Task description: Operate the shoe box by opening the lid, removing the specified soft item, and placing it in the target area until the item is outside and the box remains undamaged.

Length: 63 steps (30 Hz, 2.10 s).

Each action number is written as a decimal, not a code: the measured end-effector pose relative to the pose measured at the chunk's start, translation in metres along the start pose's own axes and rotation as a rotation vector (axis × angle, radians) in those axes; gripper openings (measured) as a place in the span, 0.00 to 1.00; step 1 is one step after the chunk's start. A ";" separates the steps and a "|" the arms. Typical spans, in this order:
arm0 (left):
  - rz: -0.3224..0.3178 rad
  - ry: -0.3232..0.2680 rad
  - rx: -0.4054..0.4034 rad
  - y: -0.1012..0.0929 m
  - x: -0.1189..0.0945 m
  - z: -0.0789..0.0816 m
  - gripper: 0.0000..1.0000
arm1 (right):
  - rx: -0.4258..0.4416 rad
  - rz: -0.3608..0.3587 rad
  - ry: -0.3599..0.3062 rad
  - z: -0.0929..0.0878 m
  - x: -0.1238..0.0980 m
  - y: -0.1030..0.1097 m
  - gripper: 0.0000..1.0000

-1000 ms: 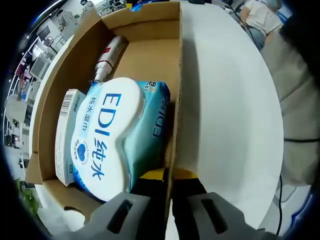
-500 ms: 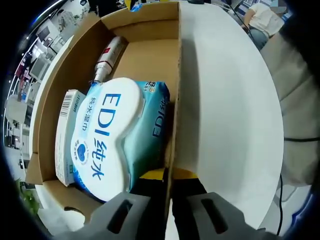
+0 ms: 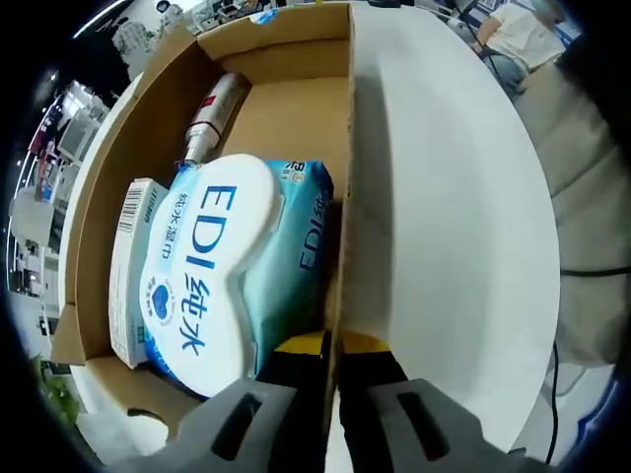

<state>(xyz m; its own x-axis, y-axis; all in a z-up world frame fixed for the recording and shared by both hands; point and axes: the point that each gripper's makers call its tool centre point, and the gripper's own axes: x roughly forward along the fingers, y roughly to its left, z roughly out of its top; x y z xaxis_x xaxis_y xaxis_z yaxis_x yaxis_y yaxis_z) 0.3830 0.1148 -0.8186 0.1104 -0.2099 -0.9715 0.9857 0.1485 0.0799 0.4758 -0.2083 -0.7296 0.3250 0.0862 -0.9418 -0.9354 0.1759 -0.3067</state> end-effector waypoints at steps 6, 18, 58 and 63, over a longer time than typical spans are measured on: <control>0.001 0.000 0.000 0.000 0.000 0.000 0.01 | 0.019 -0.029 -0.012 0.002 -0.009 0.002 0.53; 0.004 0.000 0.000 0.001 0.001 0.000 0.01 | 0.127 -0.101 -0.063 0.006 -0.029 0.005 0.50; 0.005 -0.001 -0.002 0.000 0.000 -0.002 0.01 | 0.418 -0.277 -0.284 0.049 -0.084 0.022 0.44; 0.005 -0.001 -0.002 0.000 0.000 -0.002 0.01 | 0.385 -0.284 -0.297 0.057 -0.083 0.026 0.40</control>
<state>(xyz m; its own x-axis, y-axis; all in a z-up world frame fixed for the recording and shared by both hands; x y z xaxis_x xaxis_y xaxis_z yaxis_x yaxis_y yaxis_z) 0.3825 0.1163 -0.8190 0.1150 -0.2106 -0.9708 0.9850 0.1510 0.0839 0.4325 -0.1546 -0.6513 0.6339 0.2462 -0.7332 -0.7053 0.5730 -0.4173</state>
